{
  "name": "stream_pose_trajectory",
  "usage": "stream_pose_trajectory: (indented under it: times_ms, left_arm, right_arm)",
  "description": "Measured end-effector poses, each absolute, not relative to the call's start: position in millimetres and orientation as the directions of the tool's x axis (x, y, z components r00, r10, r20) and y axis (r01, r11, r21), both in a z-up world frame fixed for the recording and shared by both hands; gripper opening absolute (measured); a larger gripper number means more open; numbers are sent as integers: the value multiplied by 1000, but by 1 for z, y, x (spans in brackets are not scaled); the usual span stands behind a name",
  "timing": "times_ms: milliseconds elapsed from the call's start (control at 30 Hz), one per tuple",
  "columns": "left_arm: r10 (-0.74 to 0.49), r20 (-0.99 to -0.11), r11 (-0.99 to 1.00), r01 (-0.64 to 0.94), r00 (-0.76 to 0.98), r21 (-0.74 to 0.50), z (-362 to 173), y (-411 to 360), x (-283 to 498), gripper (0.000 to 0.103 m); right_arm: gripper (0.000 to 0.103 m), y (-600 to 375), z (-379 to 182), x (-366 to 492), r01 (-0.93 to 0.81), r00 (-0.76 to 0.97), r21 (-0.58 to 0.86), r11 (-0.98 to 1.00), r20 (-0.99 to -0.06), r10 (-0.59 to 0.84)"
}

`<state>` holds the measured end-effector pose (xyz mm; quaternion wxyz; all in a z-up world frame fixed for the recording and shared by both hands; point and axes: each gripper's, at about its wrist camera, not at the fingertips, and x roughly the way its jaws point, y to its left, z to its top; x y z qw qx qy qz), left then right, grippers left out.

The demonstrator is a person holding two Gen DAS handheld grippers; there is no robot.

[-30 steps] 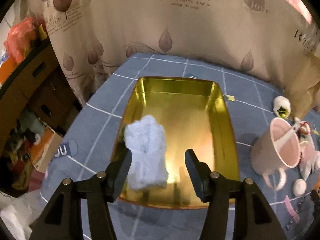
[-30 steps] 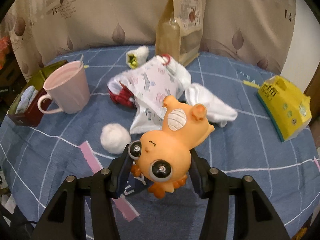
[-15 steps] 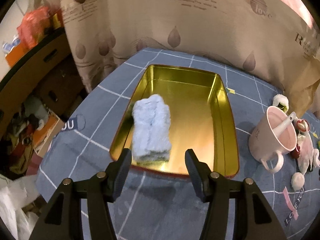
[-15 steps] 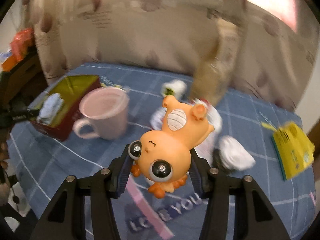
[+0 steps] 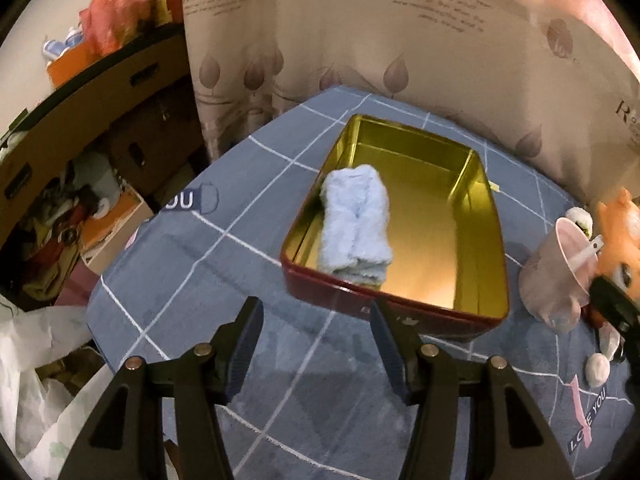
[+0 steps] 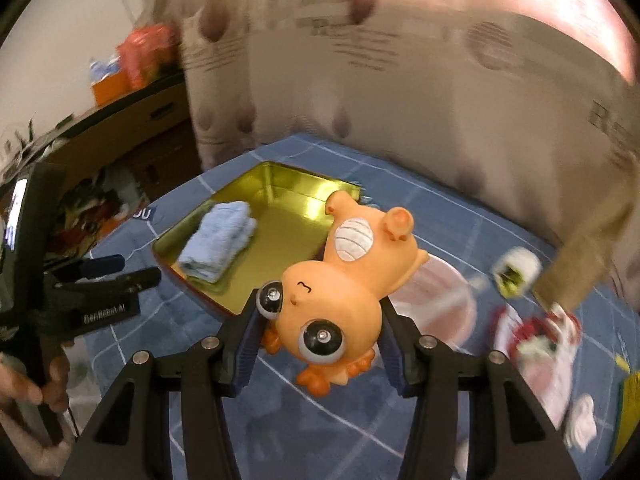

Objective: Organize soft objects
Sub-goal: 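Lower the orange toy into the tin beside the sock and open the right tool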

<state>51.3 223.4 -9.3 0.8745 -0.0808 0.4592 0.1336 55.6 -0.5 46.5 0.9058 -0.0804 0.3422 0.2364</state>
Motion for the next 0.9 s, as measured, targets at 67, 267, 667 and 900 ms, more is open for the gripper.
stream_pose_trajectory:
  times_ms: [67,267,667,900]
  left_arm:
    - [163,-824,950,-312,543,-17,-10,224,50,57]
    - [181,-825,950,-313,536,5,-13,221,50,57]
    - [240,-818,933,-358,523,44,-18,228,53,57]
    - [311,-816,894,-441,488,77,-20,243,53,57]
  right_arm:
    - [49,14,43,61,-510,647,-9,860,-663,377]
    - [49,63,33,93,-564,622,-58,823,-686,377]
    - [49,106,9,159,-585,549,-41,810,-755,359]
    - [49,114,-3,175,-589,544,-81,804,-776,321]
